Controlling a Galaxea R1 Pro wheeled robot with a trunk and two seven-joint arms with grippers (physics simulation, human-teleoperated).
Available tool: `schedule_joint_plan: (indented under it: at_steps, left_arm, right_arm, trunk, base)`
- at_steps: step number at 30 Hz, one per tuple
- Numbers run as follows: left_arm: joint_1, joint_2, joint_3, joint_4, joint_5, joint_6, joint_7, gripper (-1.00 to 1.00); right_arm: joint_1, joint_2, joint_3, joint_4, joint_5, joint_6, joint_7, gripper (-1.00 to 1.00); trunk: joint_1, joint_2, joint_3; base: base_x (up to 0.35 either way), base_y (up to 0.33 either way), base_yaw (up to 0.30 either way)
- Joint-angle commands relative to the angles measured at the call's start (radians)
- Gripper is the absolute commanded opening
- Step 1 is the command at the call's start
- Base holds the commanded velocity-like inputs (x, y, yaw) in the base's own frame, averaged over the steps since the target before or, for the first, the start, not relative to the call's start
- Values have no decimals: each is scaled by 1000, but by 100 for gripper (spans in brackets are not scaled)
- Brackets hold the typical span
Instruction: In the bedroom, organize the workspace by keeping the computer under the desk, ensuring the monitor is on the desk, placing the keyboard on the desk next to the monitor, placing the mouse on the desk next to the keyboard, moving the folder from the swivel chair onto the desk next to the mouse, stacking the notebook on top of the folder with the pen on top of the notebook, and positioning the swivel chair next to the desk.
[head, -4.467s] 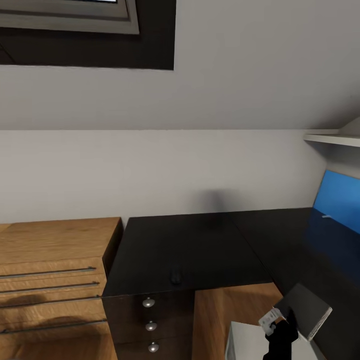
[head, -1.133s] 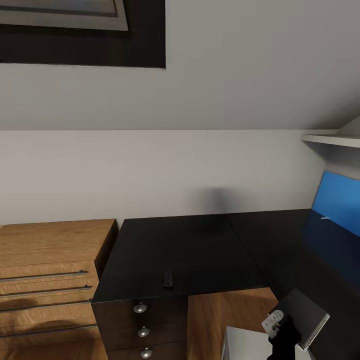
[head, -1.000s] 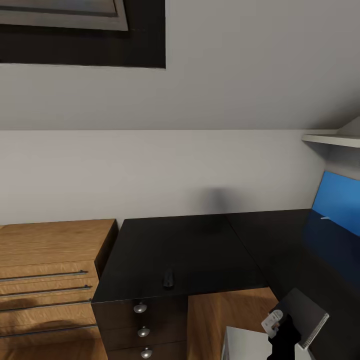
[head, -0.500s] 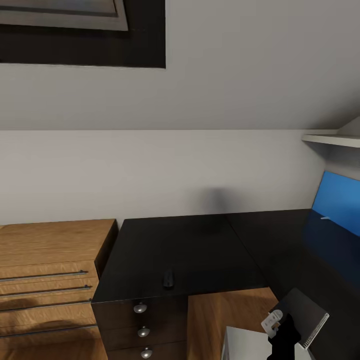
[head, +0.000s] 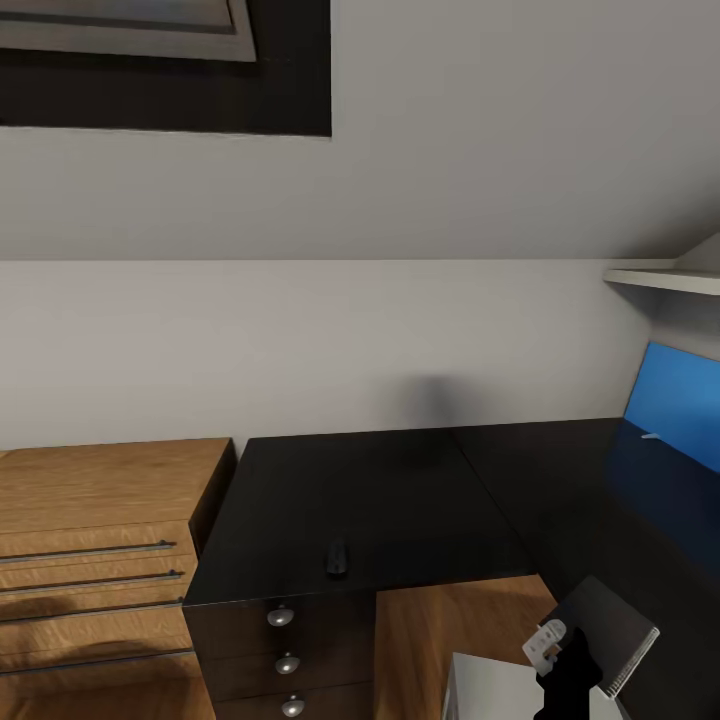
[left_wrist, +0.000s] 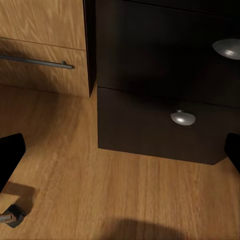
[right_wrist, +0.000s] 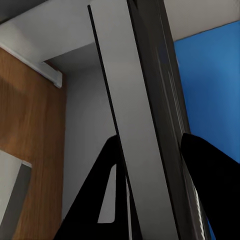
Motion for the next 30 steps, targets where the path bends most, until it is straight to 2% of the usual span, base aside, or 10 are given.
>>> schedule_joint_plan:
  at_steps: [1,11,23,30]
  left_arm:
    - [-1,0,9,1,-9,-3,-3,100]
    - [-1,0,9,1,-9,-3,-4,100]
    - [-1,0,9,1,-9,-3,-4,100]
    - [-1,0,8,1,-9,-3,-4,100]
  right_arm:
    - [0,0,-2,0,7,9,-2,-100]
    - [0,4,1,-18,10,7,-5,-100]
    - [0,9,10,-112,12,43,-5,-100]
    - [0,25,14,-155,14,50,-4,-100]
  trunk:
    - [0,-1,-1]
    - [0,-1,-1]
    - [0,-1,-1]
    - [0,-1,-1]
  base:
    - [0,0,0]
    - [0,0,0]
    - [0,0,0]
    - [0,0,0]
